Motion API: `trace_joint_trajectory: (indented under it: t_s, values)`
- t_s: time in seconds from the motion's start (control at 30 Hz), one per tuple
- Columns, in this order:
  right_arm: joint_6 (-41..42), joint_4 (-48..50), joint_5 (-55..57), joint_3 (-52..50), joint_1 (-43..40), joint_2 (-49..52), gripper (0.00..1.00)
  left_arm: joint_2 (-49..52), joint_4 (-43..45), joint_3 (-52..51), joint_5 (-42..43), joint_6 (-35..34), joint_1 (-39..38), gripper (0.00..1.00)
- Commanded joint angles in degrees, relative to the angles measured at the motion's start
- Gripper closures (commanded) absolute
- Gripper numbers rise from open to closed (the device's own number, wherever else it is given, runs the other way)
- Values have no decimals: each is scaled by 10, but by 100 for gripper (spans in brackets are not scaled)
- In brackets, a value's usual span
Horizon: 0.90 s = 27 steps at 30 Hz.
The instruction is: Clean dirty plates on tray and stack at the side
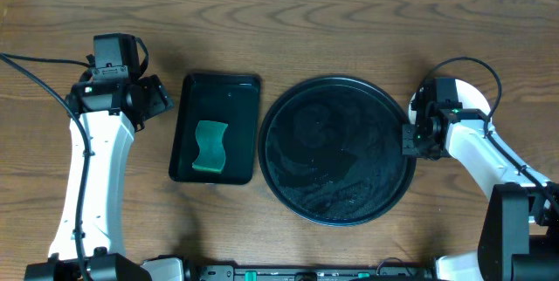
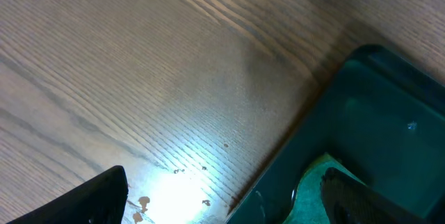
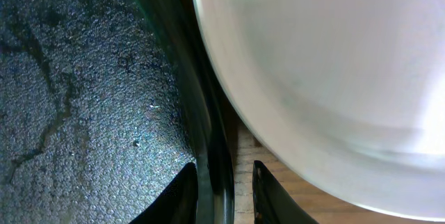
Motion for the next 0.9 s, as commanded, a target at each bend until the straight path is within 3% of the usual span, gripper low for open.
trace_joint_trajectory:
  t_s: [0.0, 0.3, 0.57, 0.87]
  values:
    - [-3, 2, 5, -5, 3, 7, 76, 1, -2, 3, -7, 3, 2, 11]
    - [-4, 25, -10, -19, 3, 7, 76, 1, -2, 3, -7, 3, 2, 11]
    - [-3, 22, -10, -19, 3, 7, 89, 1, -2, 3, -7, 3, 2, 11]
    - [-3, 23, -54, -19, 3, 7, 89, 1, -2, 3, -7, 3, 2, 11]
